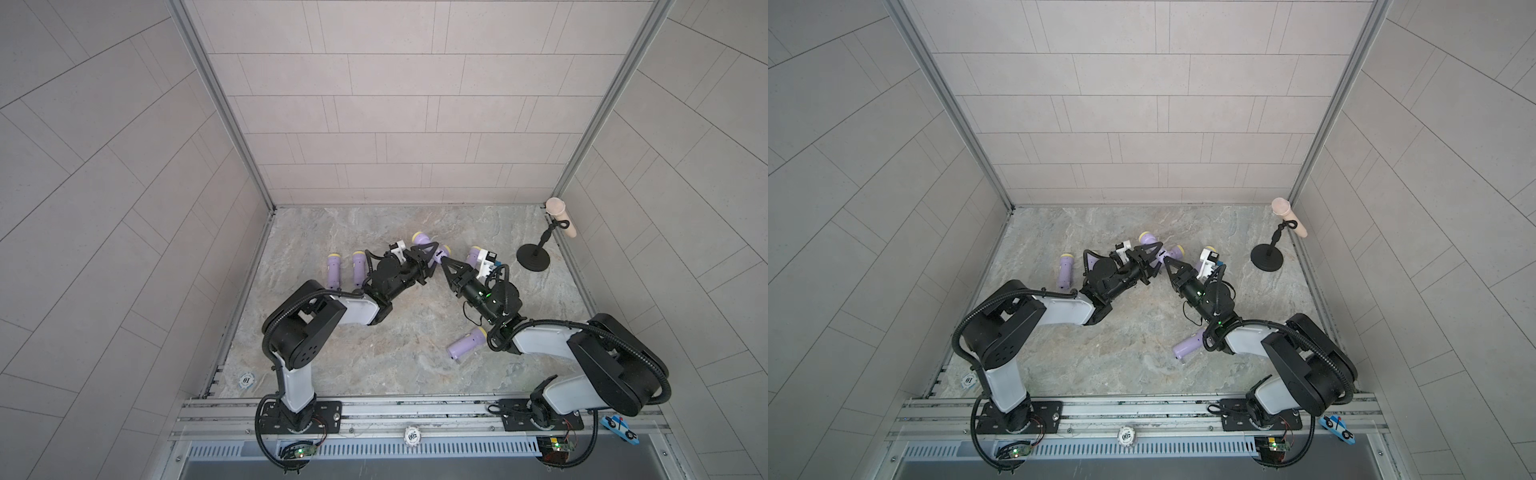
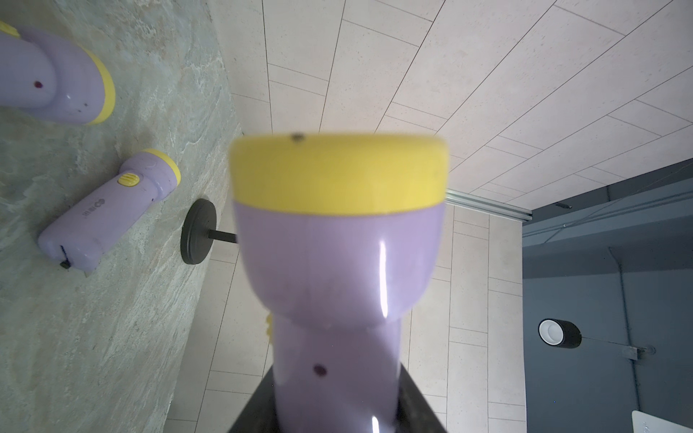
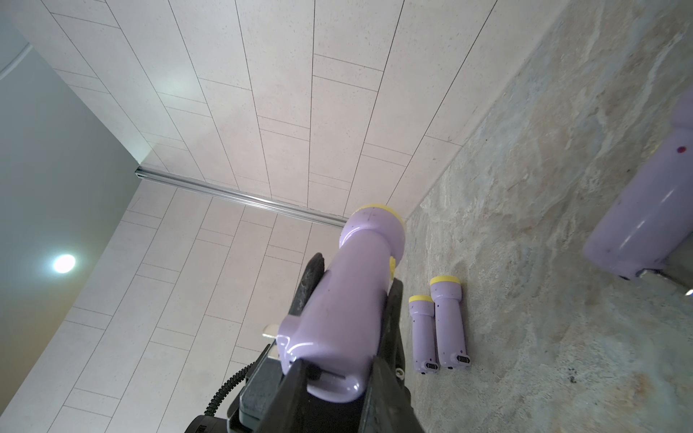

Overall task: Close the plug at the bottom of the flashlight
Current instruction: Close the plug of the flashlight.

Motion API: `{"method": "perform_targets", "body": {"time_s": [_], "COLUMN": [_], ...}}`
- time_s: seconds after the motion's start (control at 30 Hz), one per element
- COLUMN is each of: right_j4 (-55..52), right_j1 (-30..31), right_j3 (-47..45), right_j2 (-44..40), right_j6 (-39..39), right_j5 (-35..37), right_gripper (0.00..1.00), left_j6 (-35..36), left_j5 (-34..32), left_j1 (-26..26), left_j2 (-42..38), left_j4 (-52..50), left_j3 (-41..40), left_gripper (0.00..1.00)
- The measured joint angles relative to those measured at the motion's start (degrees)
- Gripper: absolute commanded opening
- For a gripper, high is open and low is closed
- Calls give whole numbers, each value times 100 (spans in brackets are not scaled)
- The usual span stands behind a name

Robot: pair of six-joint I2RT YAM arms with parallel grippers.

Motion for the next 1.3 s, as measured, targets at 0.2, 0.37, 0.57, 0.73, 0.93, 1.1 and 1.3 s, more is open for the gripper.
{"method": "perform_targets", "body": {"time_s": [0.2, 0.37, 0.57, 0.73, 0.93, 1.1, 1.3], "right_j4": [42, 50, 133, 173, 243, 258, 258], "right_j1": [0, 0, -7, -11, -11, -11, -13], "right_j3": [0, 0, 0, 0, 0, 0, 0], "right_j2": [26, 28, 96, 122, 170, 181, 181], "right_j6": [9, 28, 61, 87, 109, 125, 127], "right_j5": [0, 0, 0, -2, -2, -2, -2], "right_gripper": [29, 28, 27, 27, 26, 26, 25], "left_j6": [0, -2, -4, -4, -4, -7, -28], "left_j5": [-15, -20, -57, -66, -81, -94, -96], "left_j1": [0, 0, 0, 0, 0, 0, 0], "left_j2": [0, 0, 0, 2, 2, 2, 2], "left_j4": [7, 13, 15, 15, 15, 17, 17], "left_j3": [0, 0, 0, 0, 0, 0, 0], "left_gripper": [0, 0, 0, 0, 0, 0, 0]}}
